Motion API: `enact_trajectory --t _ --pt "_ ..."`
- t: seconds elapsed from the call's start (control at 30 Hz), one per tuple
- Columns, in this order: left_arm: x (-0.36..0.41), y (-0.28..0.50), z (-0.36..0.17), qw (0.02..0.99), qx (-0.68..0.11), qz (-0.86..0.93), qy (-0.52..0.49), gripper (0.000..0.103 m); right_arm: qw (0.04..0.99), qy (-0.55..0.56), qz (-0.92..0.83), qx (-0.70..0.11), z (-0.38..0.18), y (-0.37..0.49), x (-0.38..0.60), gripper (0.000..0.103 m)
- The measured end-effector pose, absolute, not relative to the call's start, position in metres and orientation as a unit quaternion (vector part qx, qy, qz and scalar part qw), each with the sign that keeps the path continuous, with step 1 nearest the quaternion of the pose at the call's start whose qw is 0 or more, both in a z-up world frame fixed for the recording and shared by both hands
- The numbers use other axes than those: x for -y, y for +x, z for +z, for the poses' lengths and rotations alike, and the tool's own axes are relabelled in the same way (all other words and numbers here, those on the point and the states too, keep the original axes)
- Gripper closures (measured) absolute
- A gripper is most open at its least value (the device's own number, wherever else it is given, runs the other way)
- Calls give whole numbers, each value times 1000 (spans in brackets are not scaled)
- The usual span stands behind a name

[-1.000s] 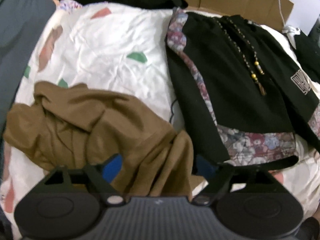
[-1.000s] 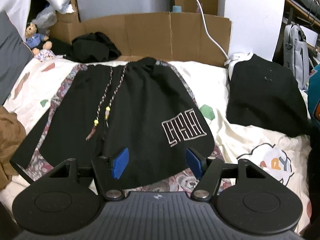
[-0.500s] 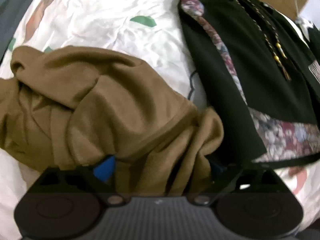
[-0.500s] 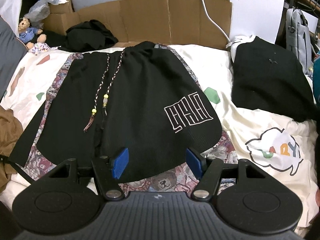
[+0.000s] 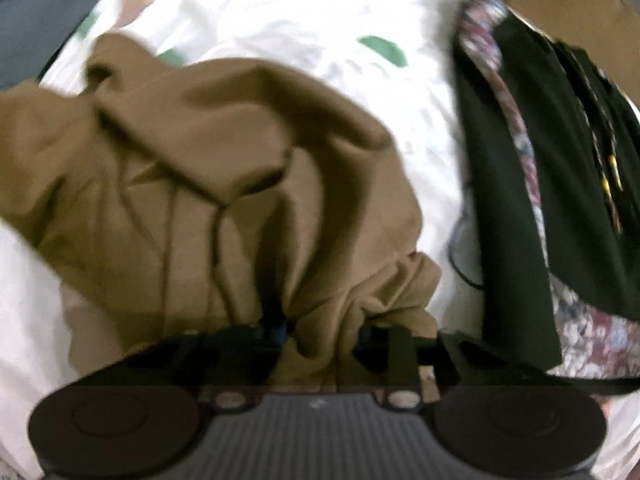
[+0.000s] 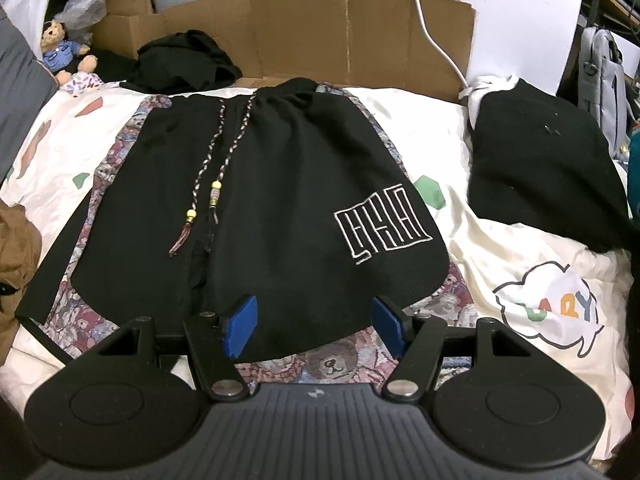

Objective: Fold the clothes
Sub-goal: 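Move the left gripper over the brown cloth beside the shorts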

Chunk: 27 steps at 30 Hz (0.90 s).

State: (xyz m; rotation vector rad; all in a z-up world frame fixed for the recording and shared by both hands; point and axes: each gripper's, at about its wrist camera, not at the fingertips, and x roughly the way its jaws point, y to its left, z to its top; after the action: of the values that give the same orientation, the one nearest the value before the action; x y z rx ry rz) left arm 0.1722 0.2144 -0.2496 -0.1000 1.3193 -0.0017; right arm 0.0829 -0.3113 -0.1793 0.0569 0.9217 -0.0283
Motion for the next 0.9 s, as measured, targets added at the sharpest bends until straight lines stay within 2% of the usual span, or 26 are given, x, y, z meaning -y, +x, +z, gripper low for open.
enact_trajectory --t 0.37,0.43,0.5,0.73,0.8,0.9 --pt "-298 134 -230 783 -613 102 -41 74 901 34 -6 -433 -171 83 308 35" --pt "-303 128 -224 785 -610 96 -48 70 900 38 -4 -433 -172 83 306 35" --pt "-303 120 -213 790 -604 95 -51 58 901 41 -2 -433 -172 83 304 35" --pt "-287 112 -175 807 -579 102 -58 54 905 61 7 -420 -163 86 300 35" --pt "-277 121 -159 814 -569 102 -57 47 907 62 9 -417 -161 86 299 35" --pt "-265 135 -130 828 -551 96 -46 44 908 60 8 -415 -159 84 299 35"
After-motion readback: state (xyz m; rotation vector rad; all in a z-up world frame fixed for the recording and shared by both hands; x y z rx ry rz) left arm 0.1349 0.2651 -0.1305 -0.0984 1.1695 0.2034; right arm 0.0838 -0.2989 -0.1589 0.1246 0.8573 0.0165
